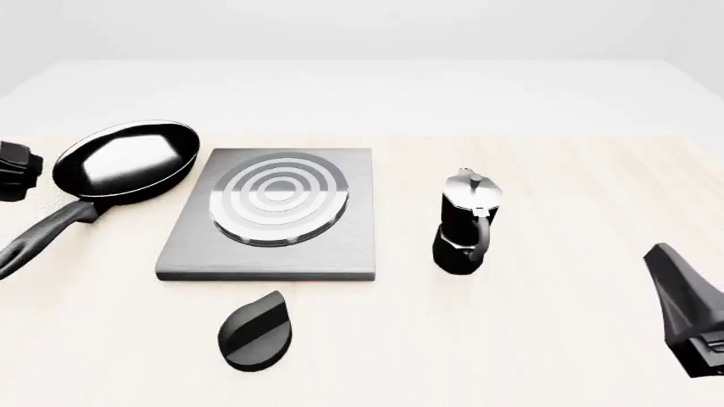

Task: Turn on the stove and put the frying pan on it.

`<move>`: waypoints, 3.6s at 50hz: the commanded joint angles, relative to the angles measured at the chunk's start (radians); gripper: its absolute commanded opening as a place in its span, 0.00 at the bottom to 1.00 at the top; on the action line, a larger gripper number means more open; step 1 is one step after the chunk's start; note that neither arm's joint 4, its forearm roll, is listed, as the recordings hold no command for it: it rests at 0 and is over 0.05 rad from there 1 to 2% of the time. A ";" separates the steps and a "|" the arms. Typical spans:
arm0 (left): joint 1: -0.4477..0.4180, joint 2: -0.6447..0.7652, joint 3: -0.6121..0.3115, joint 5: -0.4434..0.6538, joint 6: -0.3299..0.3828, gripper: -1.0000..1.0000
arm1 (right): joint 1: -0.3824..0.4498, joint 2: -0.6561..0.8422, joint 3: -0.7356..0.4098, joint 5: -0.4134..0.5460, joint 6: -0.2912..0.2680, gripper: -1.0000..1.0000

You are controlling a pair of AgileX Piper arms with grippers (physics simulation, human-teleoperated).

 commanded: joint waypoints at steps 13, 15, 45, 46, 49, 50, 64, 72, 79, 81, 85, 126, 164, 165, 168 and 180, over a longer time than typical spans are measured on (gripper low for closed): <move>0.085 0.214 -0.025 -0.121 -0.012 1.00 | 0.005 0.018 -0.013 -0.002 -0.016 1.00; 0.078 0.236 -0.025 -0.130 -0.032 1.00 | 0.006 0.014 -0.016 0.003 -0.019 1.00; 0.094 0.429 -0.040 -0.265 0.027 1.00 | 0.007 0.094 -0.006 -0.066 -0.040 1.00; 0.097 0.440 -0.047 -0.266 0.031 1.00 | 0.007 0.098 -0.006 -0.069 -0.040 1.00; 0.103 0.464 -0.061 -0.273 0.042 1.00 | 0.008 0.106 -0.007 -0.074 -0.043 1.00; 0.103 0.470 -0.064 -0.274 0.043 1.00 | 0.008 0.110 -0.006 -0.079 -0.044 1.00; 0.106 0.561 -0.078 -0.321 0.059 1.00 | 0.004 0.153 -0.005 -0.116 -0.049 1.00; 0.113 0.598 -0.091 -0.336 0.073 1.00 | 0.006 0.161 0.003 -0.129 -0.050 1.00; 0.117 0.623 -0.100 -0.345 0.080 1.00 | 0.002 0.145 -0.001 -0.110 -0.050 1.00; 0.117 0.628 -0.095 -0.353 0.086 1.00 | 0.001 0.137 -0.003 -0.102 -0.049 1.00; 0.118 0.638 -0.093 -0.361 0.088 1.00 | 0.001 0.137 0.000 -0.103 -0.049 1.00; 0.158 0.767 -0.073 -0.459 0.136 1.00 | -0.001 0.137 -0.003 -0.099 -0.050 1.00; 0.095 0.632 -0.071 -0.403 0.079 0.00 | 0.002 0.127 -0.006 -0.090 -0.048 1.00; 0.095 0.632 -0.071 -0.402 0.079 0.00 | 0.002 0.127 -0.006 -0.090 -0.048 1.00; 0.088 0.597 -0.075 -0.380 0.070 0.00 | 0.002 0.121 -0.007 -0.085 -0.047 1.00; 0.065 0.506 -0.066 -0.342 0.065 0.00 | 0.005 0.110 -0.010 -0.076 -0.045 1.00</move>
